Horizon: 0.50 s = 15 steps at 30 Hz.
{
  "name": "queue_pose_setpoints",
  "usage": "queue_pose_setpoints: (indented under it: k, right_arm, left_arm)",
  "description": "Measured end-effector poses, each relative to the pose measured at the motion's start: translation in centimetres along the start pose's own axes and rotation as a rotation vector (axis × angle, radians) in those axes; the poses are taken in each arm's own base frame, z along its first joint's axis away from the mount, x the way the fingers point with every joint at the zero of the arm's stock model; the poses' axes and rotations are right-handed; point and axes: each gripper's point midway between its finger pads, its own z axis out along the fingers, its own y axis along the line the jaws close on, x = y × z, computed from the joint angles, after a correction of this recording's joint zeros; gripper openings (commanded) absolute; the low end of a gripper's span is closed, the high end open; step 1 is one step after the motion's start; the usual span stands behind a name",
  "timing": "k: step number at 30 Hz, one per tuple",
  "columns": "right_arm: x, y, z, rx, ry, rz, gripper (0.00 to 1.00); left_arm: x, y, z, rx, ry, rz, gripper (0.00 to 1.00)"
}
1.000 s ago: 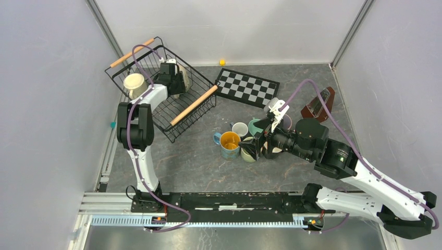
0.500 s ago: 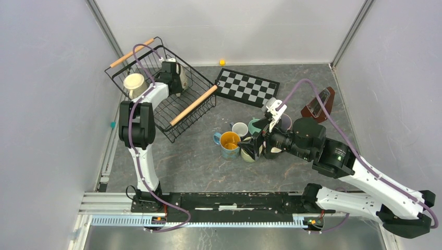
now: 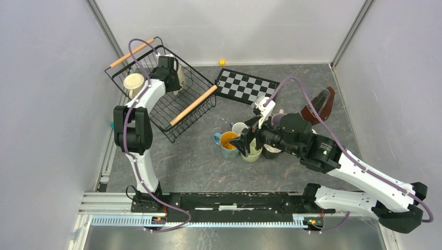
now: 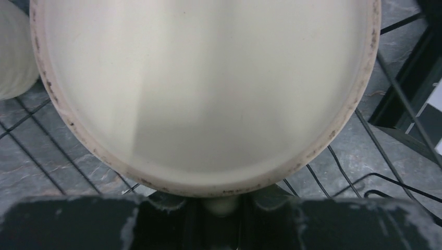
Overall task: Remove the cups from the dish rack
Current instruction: Unload the cup from the dish rack.
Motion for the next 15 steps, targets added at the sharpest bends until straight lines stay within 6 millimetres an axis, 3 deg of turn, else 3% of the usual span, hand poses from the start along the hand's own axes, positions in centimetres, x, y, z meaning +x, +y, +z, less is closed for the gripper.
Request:
queue_pose_setpoints:
  k: [8, 15]
  right_arm:
    - [-0.7, -0.1, 1.9, -0.032, -0.019, 0.048, 0.98]
    - [-3.8, -1.9, 2.8, -0.072, -0.122, 0.149, 0.98]
  left_arm:
    - [-4.4, 0.2, -5.7, 0.005, -0.108, -0.018, 0.02]
    - [-8.0, -1.1, -11.9, 0.036, -0.201, -0.015, 0.02]
